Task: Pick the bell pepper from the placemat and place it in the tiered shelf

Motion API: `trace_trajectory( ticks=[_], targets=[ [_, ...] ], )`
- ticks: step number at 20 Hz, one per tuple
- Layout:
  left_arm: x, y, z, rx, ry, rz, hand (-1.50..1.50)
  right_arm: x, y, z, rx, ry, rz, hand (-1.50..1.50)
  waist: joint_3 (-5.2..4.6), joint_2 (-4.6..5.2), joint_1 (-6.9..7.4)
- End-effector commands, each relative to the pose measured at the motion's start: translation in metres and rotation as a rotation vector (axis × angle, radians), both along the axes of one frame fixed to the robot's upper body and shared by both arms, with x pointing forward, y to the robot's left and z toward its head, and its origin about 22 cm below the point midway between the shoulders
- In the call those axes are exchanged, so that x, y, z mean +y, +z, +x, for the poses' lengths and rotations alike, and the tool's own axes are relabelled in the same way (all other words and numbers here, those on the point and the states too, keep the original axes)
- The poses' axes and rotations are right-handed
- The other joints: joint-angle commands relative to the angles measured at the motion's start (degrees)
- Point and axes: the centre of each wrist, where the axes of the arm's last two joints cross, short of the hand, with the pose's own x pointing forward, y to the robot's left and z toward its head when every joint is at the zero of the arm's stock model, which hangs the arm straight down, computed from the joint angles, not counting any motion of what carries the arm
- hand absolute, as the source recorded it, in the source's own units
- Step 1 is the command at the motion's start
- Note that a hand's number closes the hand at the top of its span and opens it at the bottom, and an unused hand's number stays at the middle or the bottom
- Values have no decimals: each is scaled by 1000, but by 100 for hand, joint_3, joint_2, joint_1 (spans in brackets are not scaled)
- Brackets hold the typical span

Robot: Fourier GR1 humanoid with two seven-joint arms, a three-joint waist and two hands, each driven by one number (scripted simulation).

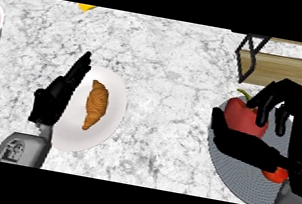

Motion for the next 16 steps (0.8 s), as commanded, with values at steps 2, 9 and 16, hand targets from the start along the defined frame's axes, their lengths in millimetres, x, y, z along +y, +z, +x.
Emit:
trace_trajectory(
  ticks=[2, 9, 16],
  targets=[
    [19, -3, 7, -10, 15, 4, 0, -21, 47, -6, -112, -109, -8, 150, 0, 10, -1],
    [-7, -15, 5, -18, 3, -4, 0, -50, 70, 32, -165, -220, -89, 150, 3, 22, 17],
    [8, 9, -15, 0, -20, 0, 0, -70, 106, 69, -217, -304, -66, 150, 5, 16, 102]
  ],
)
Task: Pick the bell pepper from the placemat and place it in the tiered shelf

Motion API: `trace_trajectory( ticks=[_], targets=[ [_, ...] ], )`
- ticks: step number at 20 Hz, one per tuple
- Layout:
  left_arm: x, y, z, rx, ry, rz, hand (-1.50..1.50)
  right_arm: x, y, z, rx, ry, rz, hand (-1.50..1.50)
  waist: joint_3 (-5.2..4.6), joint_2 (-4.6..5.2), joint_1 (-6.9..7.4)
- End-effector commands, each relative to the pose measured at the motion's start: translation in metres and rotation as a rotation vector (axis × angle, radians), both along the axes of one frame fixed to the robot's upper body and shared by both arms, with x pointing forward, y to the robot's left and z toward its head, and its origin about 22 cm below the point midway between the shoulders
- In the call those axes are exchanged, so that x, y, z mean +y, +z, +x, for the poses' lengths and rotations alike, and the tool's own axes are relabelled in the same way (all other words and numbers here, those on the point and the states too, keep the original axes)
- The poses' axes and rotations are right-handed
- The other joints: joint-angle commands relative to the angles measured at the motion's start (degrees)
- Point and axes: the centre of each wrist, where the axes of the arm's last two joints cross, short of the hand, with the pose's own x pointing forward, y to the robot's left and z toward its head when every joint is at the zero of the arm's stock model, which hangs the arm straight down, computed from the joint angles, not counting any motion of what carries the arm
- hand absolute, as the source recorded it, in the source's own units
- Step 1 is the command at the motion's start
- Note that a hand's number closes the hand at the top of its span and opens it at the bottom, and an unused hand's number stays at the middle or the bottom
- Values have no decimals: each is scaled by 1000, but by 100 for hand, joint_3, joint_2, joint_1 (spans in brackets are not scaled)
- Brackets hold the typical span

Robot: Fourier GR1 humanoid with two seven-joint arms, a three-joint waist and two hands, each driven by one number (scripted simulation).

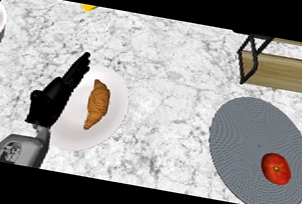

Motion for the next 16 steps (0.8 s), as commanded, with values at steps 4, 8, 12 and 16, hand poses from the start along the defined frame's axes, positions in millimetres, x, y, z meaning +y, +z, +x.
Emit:
trace_trajectory(
  ticks=[4, 8, 12, 16],
  targets=[
    [2, -9, -5, 0, -8, 7, 0, -24, 26, 25, -68, -73, -18, 150, 0, 1, -6],
    [-13, 3, 3, 8, 14, 3, 0, -47, 26, 48, -80, -117, -36, 150, 2, 6, 1],
    [-5, -2, 8, 5, -8, -9, 0, -45, 22, 55, -78, -84, -103, 150, 0, 7, -13],
    [-1, 5, -3, -22, -8, 12, 0, -56, 28, 87, -111, -148, -168, 150, 1, 20, 83]
  ],
)
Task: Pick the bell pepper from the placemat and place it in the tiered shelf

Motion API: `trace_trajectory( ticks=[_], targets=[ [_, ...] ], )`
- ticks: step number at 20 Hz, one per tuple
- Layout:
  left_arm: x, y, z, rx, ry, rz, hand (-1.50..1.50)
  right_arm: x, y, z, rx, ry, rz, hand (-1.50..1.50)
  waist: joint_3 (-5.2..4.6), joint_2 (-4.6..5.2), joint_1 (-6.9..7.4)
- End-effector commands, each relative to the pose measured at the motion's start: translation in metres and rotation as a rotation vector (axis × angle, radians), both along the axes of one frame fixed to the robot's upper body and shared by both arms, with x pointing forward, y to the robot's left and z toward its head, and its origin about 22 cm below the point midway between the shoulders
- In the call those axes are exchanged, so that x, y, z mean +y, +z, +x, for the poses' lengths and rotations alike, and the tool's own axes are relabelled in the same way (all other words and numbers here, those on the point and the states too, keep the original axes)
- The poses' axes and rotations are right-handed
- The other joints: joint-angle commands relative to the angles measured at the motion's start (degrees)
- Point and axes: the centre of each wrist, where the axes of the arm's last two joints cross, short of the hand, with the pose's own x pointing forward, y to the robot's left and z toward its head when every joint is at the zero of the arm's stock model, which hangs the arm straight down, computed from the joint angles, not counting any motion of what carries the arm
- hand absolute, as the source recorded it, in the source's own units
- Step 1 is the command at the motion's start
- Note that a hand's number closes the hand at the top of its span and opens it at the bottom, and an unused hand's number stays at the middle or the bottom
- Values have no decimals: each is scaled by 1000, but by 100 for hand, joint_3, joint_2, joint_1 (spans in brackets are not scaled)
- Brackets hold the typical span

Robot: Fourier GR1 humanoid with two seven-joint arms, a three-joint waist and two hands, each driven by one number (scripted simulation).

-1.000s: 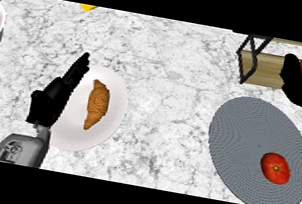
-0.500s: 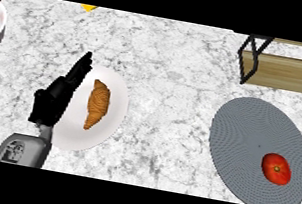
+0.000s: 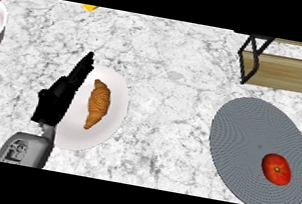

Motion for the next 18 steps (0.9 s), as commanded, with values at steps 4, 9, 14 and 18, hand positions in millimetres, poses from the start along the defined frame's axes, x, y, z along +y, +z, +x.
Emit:
trace_trajectory(
  ticks=[4, 9, 14, 18],
  targets=[
    [11, 17, 0, -5, -15, 4, 0, -4, -8, 46, 7, -44, -74, 150, 0, 9, 66],
    [1, 18, 8, -2, -10, -17, 0, -31, -48, 65, -24, -18, -215, 150, 3, 30, 72],
    [2, -1, -1, 6, -20, -17, 0, -35, -69, 84, -63, -61, -143, 150, 2, 21, 50],
    [-14, 15, 10, -17, -9, -6, 0, -58, -57, 80, -227, 61, 124, 150, 14, 40, 67]
  ],
)
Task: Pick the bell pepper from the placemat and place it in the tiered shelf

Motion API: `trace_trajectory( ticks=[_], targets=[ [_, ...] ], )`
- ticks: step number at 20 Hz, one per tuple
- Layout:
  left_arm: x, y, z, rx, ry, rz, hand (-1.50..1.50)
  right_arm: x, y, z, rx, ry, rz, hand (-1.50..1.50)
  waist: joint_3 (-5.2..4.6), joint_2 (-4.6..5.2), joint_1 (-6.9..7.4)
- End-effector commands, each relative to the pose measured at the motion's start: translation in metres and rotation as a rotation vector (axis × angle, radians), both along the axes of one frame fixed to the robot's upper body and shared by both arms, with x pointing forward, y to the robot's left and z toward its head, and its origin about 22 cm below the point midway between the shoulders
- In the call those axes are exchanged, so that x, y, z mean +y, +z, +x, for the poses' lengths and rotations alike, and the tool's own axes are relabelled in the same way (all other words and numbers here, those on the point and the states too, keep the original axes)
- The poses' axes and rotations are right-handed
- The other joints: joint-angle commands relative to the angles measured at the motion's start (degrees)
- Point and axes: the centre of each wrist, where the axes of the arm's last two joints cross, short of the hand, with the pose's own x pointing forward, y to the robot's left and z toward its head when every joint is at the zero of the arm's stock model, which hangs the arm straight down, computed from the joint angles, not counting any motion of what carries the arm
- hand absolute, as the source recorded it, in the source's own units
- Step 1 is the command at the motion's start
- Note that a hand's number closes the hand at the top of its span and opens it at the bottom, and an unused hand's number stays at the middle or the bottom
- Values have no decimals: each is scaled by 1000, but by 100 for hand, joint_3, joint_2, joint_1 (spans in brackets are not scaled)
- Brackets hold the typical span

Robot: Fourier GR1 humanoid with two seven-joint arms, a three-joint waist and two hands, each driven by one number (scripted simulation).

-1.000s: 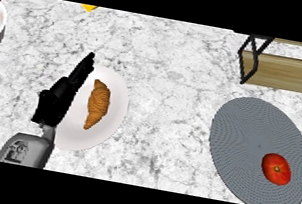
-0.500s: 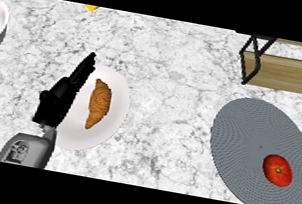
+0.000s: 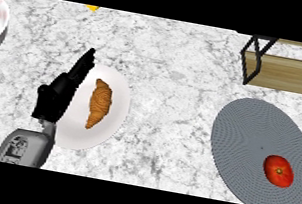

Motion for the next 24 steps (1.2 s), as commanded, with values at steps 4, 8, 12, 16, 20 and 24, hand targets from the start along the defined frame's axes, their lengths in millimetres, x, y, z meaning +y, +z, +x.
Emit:
trace_trajectory(
  ticks=[4, 8, 12, 16, 20, 24],
  targets=[
    [-7, -2, 1, -2, -11, 3, 0, -24, -5, 15, -78, 70, 143, 150, -4, -2, -9],
    [-9, -7, -2, 3, -1, 2, 0, -43, -17, 22, -99, 73, 128, 150, -4, 11, 29],
    [-7, 0, 4, 4, -9, 0, 0, -55, -25, 24, -70, 67, 121, 150, -4, 5, 16],
    [-9, -6, -7, 18, 3, -6, 0, -64, -25, 22, 27, -240, 63, -150, -9, -8, 29],
    [-10, 10, -7, -6, 2, 7, 0, -81, -35, 19, 55, -267, 85, -150, -4, -10, 23],
    [19, -5, -11, 8, 2, 3, 0, -97, -20, 9, -11, -194, 194, -150, -4, -18, -19]
  ],
)
